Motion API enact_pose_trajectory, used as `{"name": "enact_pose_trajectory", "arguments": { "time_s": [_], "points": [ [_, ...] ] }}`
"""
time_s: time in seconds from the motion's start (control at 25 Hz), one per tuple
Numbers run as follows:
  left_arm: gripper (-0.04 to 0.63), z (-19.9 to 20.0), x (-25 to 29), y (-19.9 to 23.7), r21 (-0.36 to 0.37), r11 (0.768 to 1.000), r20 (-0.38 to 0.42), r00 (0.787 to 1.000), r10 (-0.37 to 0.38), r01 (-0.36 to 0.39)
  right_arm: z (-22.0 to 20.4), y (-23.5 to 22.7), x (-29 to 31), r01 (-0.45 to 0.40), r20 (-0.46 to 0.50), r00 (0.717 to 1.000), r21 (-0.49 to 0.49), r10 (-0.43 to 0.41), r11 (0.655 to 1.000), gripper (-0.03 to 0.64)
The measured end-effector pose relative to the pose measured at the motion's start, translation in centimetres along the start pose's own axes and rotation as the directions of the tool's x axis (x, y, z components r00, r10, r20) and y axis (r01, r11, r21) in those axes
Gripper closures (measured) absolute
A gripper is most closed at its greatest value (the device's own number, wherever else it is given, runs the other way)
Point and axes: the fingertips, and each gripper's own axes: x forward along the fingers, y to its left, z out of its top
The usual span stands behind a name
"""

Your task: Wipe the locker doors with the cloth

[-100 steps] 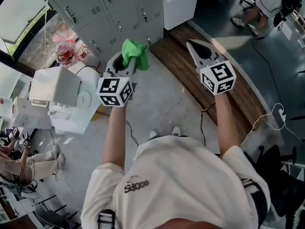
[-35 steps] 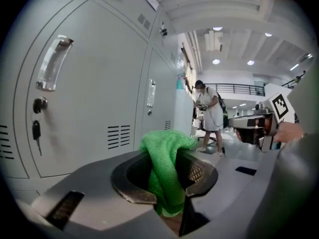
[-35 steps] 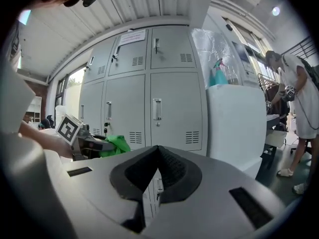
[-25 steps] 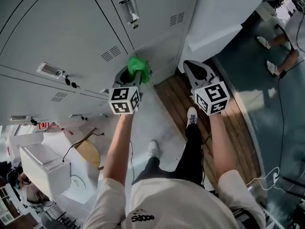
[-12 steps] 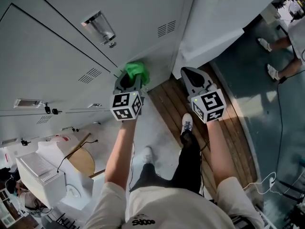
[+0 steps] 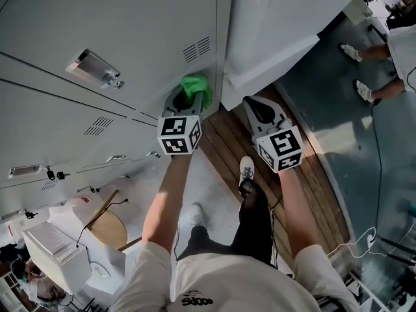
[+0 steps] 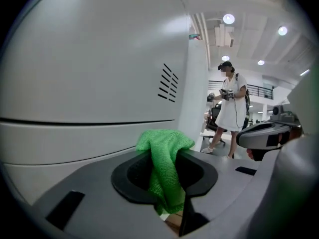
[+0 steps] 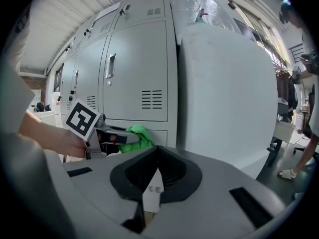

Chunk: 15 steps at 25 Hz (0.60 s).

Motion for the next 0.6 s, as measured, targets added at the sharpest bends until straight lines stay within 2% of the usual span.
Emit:
{"name": "enact_pose_trajectory", "arguments": {
  "time_s": [0.32,0.6],
  "points": [
    [0.486,0.8,6.0,-3.9,0.015,0.997,0.007,0.997,-0.079,0.079,-1.2,-3.5,-0.3,0.045,-0.005,0.999,0.039,-0.045,0.998,0.607],
    [0.485,0.3,5.8,-3.7,-0.036,0.997,0.005,0.997,-0.074,0.074,-2.0,-3.8,-1.5,0.068,-0.015,0.998,0.066,-0.068,0.995,0.607]
  ]
}}
